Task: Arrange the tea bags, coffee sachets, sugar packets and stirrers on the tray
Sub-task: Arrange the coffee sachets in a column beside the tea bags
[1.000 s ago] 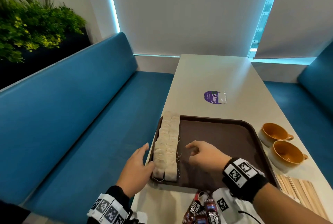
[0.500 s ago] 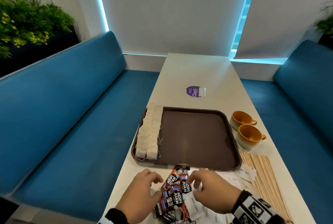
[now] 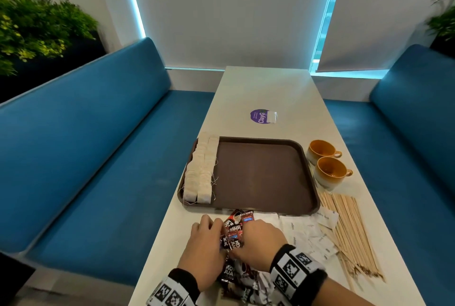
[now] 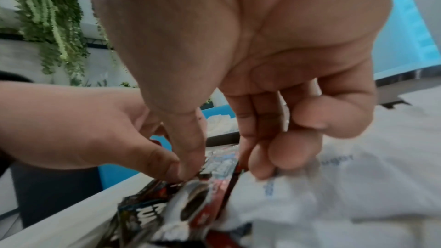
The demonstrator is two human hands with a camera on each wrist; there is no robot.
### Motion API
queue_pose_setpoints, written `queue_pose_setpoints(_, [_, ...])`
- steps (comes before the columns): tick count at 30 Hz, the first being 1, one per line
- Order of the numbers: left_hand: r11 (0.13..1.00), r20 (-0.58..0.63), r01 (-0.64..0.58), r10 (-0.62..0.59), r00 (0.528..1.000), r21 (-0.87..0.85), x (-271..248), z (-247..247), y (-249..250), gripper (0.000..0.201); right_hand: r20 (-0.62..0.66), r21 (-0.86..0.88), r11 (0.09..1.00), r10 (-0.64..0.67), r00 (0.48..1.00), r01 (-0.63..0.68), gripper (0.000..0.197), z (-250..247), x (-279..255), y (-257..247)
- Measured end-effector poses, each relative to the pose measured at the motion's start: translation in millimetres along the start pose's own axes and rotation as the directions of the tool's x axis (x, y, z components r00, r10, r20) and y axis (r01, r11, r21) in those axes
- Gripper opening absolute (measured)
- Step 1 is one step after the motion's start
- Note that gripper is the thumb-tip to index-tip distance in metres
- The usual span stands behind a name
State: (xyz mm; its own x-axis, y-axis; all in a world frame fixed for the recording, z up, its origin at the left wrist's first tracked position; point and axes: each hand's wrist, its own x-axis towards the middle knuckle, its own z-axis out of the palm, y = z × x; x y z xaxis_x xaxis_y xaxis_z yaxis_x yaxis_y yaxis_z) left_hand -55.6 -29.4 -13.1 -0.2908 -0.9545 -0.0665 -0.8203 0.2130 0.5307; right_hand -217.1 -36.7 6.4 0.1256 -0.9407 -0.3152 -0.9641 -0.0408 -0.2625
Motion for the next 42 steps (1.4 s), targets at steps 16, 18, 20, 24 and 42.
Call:
queue_pose_setpoints(16, [0.984,0.169,0.073,-0.045,0.985,-0.164,-6.0,-1.2,-6.6,0.036,-0.029,0.644,0.765,0.067,0.997,-0.033,0.03,-26.0,-8.3,33.5])
queue_pose_setpoints(18, [0.977,0.179,0.094,-0.059,0.982,-0.189,-4.5,-4.4,-8.1,0.034,-0.054,0.721,0.692,0.089,0.995,-0.023,0.029,-31.7,-15.1,38.1])
queue_pose_setpoints(20, [0.981,0.168,0.084,-0.055,0.984,-0.174,-2.6,-9.5,-9.3,0.028,-0.046,0.813,0.582,0.107,0.993,-0.025,0.025,-36.8,-23.5,39.2])
queue_pose_setpoints(24, [0.988,0.17,0.009,0.018,0.985,-0.157,-7.4,-26.8,-10.0,0.012,0.032,0.876,0.478,0.081,0.996,-0.067,0.015,-34.2,-40.6,41.9])
queue_pose_setpoints(42, [0.999,0.162,-0.029,0.025,0.987,0.024,-78.3,-7.3,-19.6,0.029,0.053,0.008,0.978,-0.209,0.976,0.209,0.019,13.1,-31.1,-0.9])
